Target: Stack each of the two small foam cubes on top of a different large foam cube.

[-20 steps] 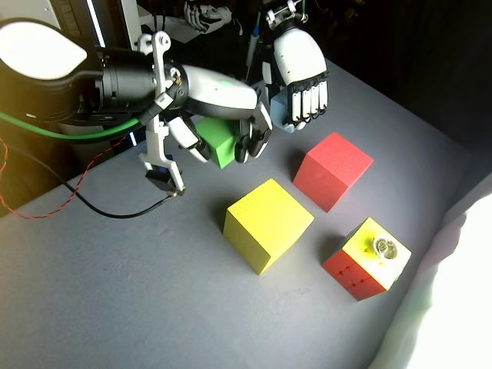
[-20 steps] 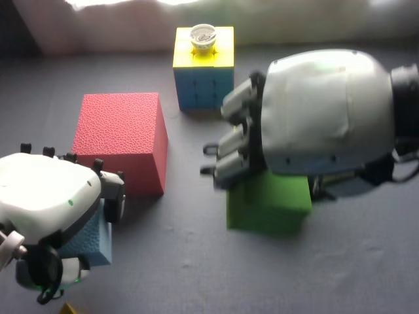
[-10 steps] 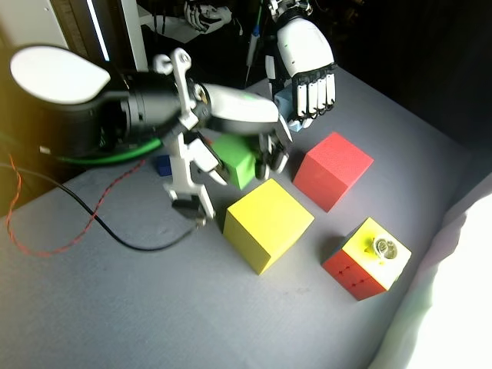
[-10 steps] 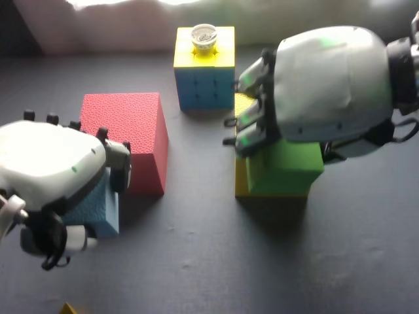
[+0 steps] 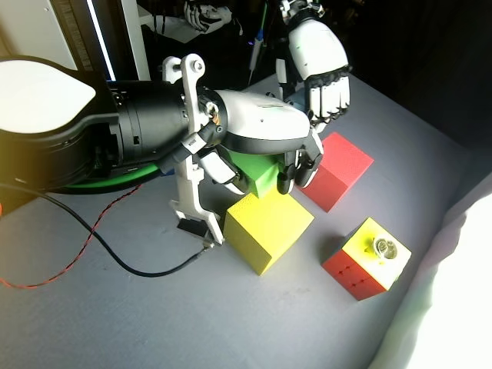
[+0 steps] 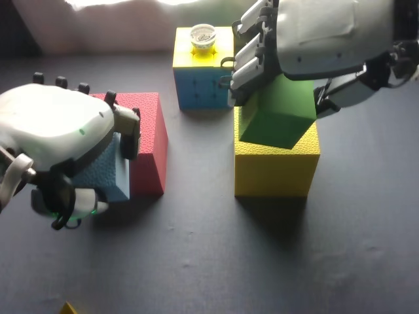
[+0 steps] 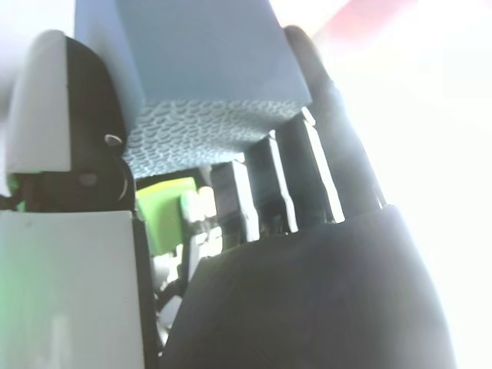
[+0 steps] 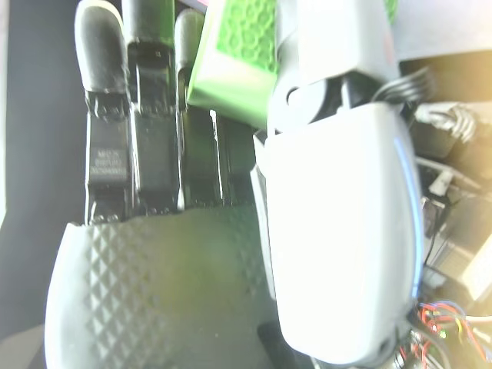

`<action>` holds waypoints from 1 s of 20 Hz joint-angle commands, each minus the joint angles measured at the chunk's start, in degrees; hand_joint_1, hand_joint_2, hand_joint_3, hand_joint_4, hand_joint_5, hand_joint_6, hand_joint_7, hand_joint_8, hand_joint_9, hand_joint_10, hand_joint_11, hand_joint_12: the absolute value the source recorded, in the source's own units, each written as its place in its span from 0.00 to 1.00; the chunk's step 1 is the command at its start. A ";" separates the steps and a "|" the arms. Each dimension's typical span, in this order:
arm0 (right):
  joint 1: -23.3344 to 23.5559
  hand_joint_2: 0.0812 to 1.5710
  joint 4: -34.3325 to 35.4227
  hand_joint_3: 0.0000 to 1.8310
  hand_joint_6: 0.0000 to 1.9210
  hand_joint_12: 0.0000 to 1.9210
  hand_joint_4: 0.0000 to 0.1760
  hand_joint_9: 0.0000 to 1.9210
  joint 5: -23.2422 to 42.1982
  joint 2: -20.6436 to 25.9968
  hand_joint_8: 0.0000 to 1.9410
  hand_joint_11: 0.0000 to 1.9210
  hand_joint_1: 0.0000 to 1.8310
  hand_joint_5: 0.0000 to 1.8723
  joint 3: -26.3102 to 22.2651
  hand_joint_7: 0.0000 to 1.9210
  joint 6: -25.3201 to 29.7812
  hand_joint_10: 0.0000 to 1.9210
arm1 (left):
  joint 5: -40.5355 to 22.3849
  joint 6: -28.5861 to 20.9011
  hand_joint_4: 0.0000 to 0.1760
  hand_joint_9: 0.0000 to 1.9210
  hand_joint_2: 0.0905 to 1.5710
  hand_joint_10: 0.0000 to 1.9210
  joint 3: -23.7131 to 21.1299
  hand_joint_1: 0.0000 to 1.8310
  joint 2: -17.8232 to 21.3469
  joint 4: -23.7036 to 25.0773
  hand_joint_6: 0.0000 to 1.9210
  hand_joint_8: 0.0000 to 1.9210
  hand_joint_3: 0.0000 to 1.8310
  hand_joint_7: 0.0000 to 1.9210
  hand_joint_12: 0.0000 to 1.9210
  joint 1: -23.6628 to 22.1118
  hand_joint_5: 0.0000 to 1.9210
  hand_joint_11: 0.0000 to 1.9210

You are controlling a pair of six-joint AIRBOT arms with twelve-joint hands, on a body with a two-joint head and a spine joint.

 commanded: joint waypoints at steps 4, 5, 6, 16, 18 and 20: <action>1.91 0.66 -4.17 0.00 0.45 0.66 0.00 0.65 5.53 -3.31 0.40 0.33 0.68 0.54 7.18 0.60 9.29 0.08 | -0.79 0.63 0.00 0.33 0.78 0.85 2.51 0.73 -0.53 3.50 0.58 0.75 0.00 0.39 0.83 -2.22 0.39 0.29; 2.23 0.67 -5.60 0.00 0.46 0.67 0.00 0.65 6.26 -4.08 0.41 0.32 0.68 0.53 8.58 0.60 10.50 0.08 | -0.42 0.62 0.00 0.34 0.77 0.84 3.30 0.73 -0.99 3.58 0.57 0.75 0.00 0.39 0.83 -2.42 0.40 0.30; 2.72 0.67 -7.03 0.00 0.46 0.67 0.00 0.65 7.16 -4.62 0.41 0.32 0.68 0.53 9.44 0.60 10.82 0.08 | -0.04 0.60 0.00 0.34 0.77 0.84 3.92 0.73 -1.32 3.69 0.58 0.75 0.00 0.39 0.83 -2.56 0.40 0.30; 7.25 0.67 -20.19 0.00 0.45 0.68 0.00 0.63 10.59 -10.06 0.41 0.32 0.68 0.54 17.06 0.59 17.88 0.10 | 4.02 -2.44 0.00 0.33 0.77 0.85 11.52 0.73 -4.64 8.11 0.56 0.74 0.00 0.40 0.84 -4.41 0.40 0.29; 7.25 0.67 -20.92 0.00 0.47 0.69 0.00 0.63 10.43 -10.41 0.42 0.32 0.68 0.53 17.11 0.59 18.48 0.12 | 4.20 -3.29 0.00 0.34 0.77 0.84 12.37 0.73 -4.87 8.87 0.55 0.74 0.00 0.40 0.83 -4.54 0.41 0.29; 7.25 0.66 -21.04 0.00 0.44 0.68 0.00 0.63 10.04 -10.85 0.39 0.33 0.68 0.55 17.14 0.61 18.48 0.13 | 5.36 -3.63 0.00 0.34 0.76 0.83 13.57 0.73 -5.44 9.31 0.55 0.73 0.00 0.41 0.82 -5.02 0.41 0.31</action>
